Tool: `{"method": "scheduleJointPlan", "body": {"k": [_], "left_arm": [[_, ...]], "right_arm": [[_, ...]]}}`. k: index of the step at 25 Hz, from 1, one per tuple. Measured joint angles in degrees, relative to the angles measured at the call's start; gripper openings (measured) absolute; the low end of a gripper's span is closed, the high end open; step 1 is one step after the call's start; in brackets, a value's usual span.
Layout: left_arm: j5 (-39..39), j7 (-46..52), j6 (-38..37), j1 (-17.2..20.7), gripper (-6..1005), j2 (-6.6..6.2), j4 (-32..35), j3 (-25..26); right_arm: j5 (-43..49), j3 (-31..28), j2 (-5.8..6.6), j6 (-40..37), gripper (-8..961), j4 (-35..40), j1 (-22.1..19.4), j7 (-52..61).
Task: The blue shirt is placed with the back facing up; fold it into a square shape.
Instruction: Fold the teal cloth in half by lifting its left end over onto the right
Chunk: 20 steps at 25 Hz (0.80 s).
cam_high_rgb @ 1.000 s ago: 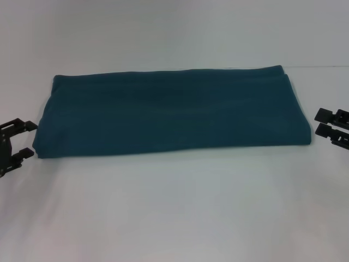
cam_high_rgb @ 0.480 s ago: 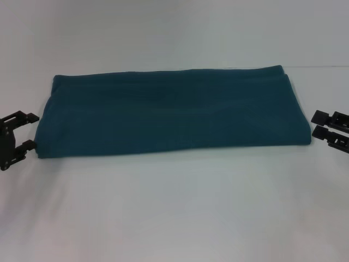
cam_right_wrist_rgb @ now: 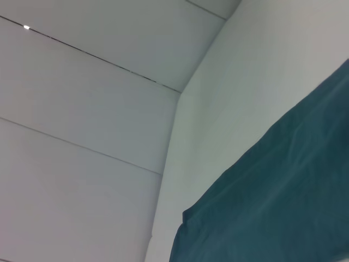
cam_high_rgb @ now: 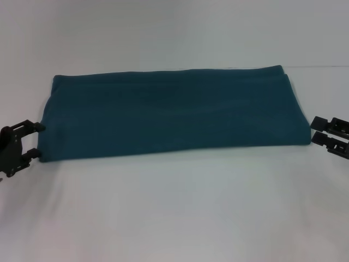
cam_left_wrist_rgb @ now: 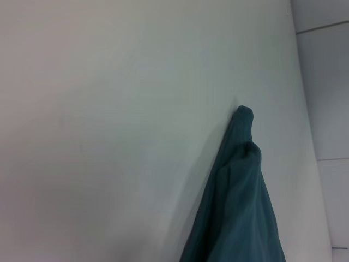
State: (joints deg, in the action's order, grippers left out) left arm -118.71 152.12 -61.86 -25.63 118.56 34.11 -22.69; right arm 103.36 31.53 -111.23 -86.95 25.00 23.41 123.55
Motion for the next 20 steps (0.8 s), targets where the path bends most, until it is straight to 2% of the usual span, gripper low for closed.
{"method": "scheduleJointPlan", "body": {"k": [13,20], "left_arm": [[-0.16,1.62,-8.10,2.85,707,-0.46,3.31,0.54],[-0.21,2.30,-6.69,3.12,707,-0.08,2.45,0.38]], "right_arm": [[0.01,-0.07,-0.04,0.26,638,-0.10,-0.11,-0.11],[0.01,-0.15,-0.04,0.33,637,-0.08,-0.07,-0.08]]}}
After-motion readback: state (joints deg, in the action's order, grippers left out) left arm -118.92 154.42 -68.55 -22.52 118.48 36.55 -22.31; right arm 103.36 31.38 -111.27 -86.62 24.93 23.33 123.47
